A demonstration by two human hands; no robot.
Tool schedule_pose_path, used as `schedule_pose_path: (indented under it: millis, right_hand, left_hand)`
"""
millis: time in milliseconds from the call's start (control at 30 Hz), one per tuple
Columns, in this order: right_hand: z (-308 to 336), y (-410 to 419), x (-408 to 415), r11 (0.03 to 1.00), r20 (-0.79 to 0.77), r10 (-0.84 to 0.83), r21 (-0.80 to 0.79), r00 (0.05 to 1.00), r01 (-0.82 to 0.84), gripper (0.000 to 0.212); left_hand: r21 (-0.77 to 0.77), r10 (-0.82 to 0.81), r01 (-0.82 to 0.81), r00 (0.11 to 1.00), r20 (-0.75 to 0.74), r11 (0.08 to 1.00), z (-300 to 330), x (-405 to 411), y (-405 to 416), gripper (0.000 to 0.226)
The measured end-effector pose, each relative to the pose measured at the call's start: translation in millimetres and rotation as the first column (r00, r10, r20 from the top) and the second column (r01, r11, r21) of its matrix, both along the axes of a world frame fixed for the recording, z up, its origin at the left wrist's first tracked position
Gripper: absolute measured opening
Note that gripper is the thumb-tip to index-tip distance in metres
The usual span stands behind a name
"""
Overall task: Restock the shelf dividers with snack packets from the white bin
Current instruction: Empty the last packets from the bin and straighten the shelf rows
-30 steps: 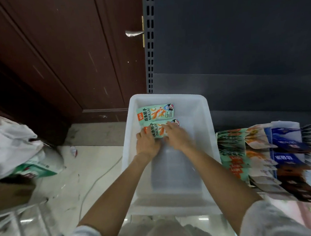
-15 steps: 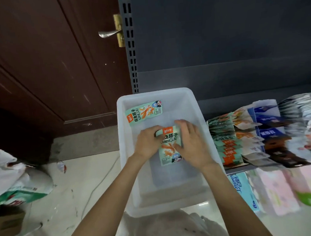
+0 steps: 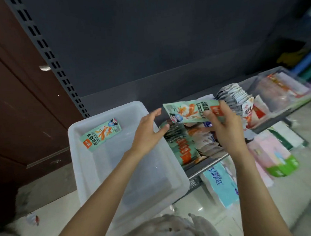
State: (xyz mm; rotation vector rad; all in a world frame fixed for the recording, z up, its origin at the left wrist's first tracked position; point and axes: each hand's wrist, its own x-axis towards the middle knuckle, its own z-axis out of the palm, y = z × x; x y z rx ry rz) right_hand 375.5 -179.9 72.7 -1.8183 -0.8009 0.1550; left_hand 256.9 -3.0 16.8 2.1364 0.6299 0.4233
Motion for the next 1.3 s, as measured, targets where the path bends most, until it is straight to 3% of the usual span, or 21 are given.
schedule_pose_path:
  millis: [33,100,233,300,433,533,667,833,1033,1167,1233,1300]
  right_hand:
    - [2,-2,6,0.998,-0.067,0.008,0.071,0.998,-0.003,0.006]
    - [6,-2,16,0.994,-0.007,0.017,0.11,1.0,-0.017,0.011]
    - [11,9,37,0.991,0.323,0.12,-0.092,0.939,-0.095,0.015]
    - [16,22,43,0.966,0.47,0.229,-0.214,0.852,-0.142,0.024]
    - [13,52,44,0.889,0.62,0.415,-0.433,0.666,-0.151,0.01]
    - [-4,72,40,0.789,0.608,0.548,-0.604,0.574,-0.113,0.014]
    - [-34,88,32,0.63,0.531,0.664,-0.777,0.526,-0.012,0.015]
    - [-54,84,36,0.619,0.586,0.714,-0.784,0.383,0.044,0.023]
    - [-48,84,26,0.548,0.492,0.707,-0.835,0.509,0.046,0.034]
    - [-26,96,8,0.827,0.576,0.482,-0.548,0.66,-0.126,0.029]
    - [-23,117,-12,0.872,0.549,0.459,-0.43,0.699,-0.235,0.027]
    - [-32,146,-37,0.844,0.473,0.513,-0.429,0.716,-0.321,0.028]
  left_hand:
    - [0.035,-0.061,0.065,0.992,-0.109,0.997,-4,7,-2,0.063]
    - [0.106,-0.141,0.17,0.961,-0.237,0.98,-11,16,-6,0.065]
    - [0.295,-0.16,0.211,0.969,-0.188,0.932,-21,14,-19,0.033]
    - [0.327,-0.146,0.199,0.973,-0.177,0.924,-22,11,-25,0.029]
    - [0.315,-0.124,0.174,0.977,-0.172,0.933,-20,10,-29,0.029]
    - [0.311,-0.105,0.152,0.981,-0.162,0.938,-20,9,-32,0.03]
    - [0.331,-0.099,0.148,0.982,-0.161,0.932,-22,6,-32,0.031]
    - [0.388,-0.096,0.143,0.986,-0.138,0.911,-25,-2,-29,0.03]
    - [0.408,-0.049,0.069,0.997,-0.059,0.911,-28,-34,-19,0.027]
    - [0.355,0.201,-0.212,0.977,0.067,0.911,-30,-77,0,0.027]
    - [0.24,0.379,-0.376,0.925,0.036,0.895,-32,-93,11,0.032]
    - [0.242,0.503,-0.481,0.863,-0.038,0.843,-37,-101,25,0.043]
